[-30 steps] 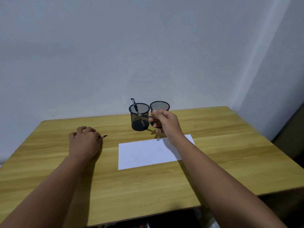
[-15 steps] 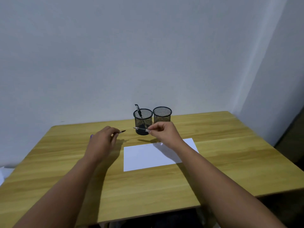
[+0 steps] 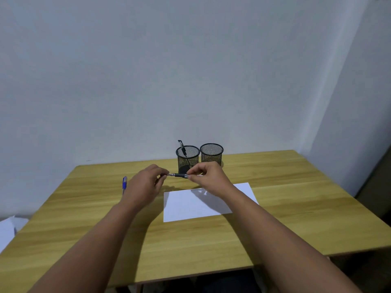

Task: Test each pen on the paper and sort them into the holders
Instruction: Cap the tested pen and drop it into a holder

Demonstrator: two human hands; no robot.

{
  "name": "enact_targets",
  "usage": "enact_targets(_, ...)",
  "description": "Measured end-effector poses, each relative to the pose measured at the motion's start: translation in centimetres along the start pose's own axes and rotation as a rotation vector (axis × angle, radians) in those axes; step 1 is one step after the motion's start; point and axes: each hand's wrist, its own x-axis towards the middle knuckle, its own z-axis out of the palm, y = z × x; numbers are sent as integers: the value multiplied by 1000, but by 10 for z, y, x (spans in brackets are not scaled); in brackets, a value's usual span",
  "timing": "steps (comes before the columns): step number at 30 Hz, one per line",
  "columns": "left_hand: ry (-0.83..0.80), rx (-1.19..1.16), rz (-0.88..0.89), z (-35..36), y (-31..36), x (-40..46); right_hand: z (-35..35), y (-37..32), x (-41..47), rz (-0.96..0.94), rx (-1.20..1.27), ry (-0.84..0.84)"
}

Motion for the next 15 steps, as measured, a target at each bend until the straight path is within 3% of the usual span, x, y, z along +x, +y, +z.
enact_targets(3, -52, -38, -3, 1, 5, 1, -1, -4, -2, 12, 18, -13)
enact_targets(9, -194, -564, -285, -14, 25, 17, -14, -12, -6, 251, 388, -130)
enact_targets(15, -240, -580, -308, -26, 28, 36, -15, -21, 2, 267, 458, -121)
